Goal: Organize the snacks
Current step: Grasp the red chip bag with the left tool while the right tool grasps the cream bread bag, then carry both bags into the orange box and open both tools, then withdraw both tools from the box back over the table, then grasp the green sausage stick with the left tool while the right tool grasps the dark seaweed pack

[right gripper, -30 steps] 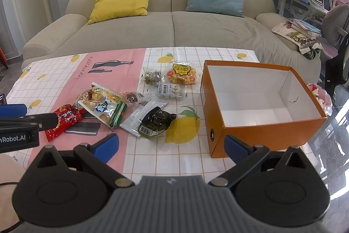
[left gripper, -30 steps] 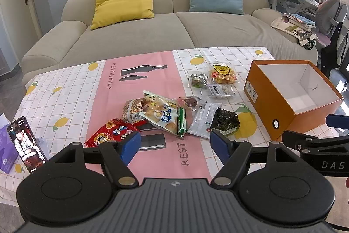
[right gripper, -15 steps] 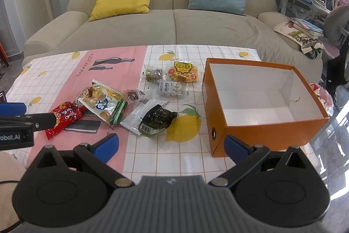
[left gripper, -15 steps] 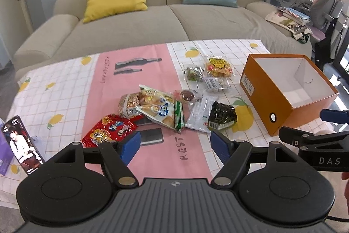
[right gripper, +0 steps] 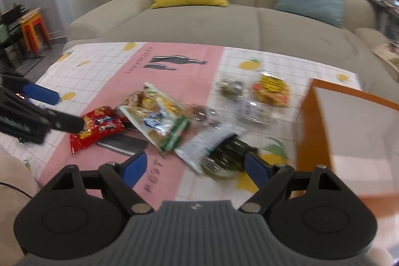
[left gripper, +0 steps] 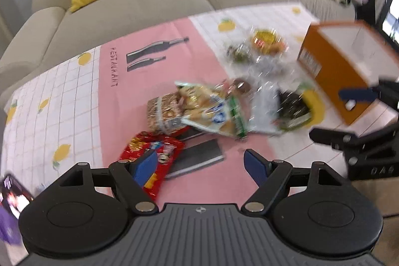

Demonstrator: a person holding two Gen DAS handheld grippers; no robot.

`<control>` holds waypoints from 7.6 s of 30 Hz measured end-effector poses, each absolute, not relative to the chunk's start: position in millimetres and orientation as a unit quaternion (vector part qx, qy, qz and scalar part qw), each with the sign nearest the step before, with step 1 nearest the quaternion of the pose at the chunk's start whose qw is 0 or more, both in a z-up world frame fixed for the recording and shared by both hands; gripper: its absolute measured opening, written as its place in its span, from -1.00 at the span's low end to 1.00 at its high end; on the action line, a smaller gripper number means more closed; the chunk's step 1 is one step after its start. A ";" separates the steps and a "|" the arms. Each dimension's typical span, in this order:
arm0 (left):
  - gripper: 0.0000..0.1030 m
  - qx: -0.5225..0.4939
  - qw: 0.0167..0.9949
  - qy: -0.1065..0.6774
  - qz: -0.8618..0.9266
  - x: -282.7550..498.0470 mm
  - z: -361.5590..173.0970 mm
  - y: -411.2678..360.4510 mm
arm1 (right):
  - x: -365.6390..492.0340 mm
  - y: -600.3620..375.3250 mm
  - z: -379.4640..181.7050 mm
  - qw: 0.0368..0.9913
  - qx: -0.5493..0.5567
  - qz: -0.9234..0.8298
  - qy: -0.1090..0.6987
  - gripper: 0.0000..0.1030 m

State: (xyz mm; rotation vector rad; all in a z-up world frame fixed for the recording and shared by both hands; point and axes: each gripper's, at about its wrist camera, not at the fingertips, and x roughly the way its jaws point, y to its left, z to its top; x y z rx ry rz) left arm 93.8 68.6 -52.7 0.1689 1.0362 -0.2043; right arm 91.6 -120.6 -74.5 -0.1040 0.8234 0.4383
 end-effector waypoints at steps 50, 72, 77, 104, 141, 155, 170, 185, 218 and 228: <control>0.58 0.102 0.805 0.580 -0.074 174.1 -150.3 142.7 | 182.2 -25.5 -140.7 0.850 -0.074 0.329 0.404 -0.20; 0.57 0.060 0.871 0.476 -0.105 126.3 -4.7 49.8 | 106.0 -148.4 -25.3 0.898 -0.059 0.291 0.325 -0.22; 0.57 0.059 0.874 0.457 -0.151 136.0 23.9 -7.3 | 100.3 -209.0 1.7 0.910 -0.057 0.254 0.323 -0.22; 0.57 0.106 0.770 0.574 -0.258 256.4 -68.4 -253.2 | 210.8 -390.6 -94.8 0.836 -0.103 0.155 0.517 -0.22; 0.79 0.133 0.798 0.531 -0.254 219.9 -31.5 -220.6 | 191.3 -371.1 -88.4 0.842 -0.088 0.134 0.515 0.56; 0.79 0.105 0.888 0.394 -0.213 129.8 32.1 -142.1 | 122.8 -334.7 -7.7 0.912 0.021 0.081 0.402 0.57; 0.79 0.021 0.903 0.420 -0.087 78.9 -30.5 -3.8 | 73.8 -209.5 -37.1 0.921 0.076 0.083 0.372 0.65; 0.79 -0.040 0.898 0.432 -0.072 76.3 -78.2 73.2 | 95.3 -144.0 -105.8 0.908 -0.003 0.099 0.406 0.64; 0.07 -0.057 0.871 0.480 -0.083 174.1 -174.3 25.4 | 176.1 -153.5 -188.0 0.906 0.035 0.077 0.415 0.14; -0.24 -0.036 0.874 0.479 -0.070 179.5 -177.2 21.9 | 177.9 -161.4 -201.0 0.900 0.093 0.098 0.415 0.08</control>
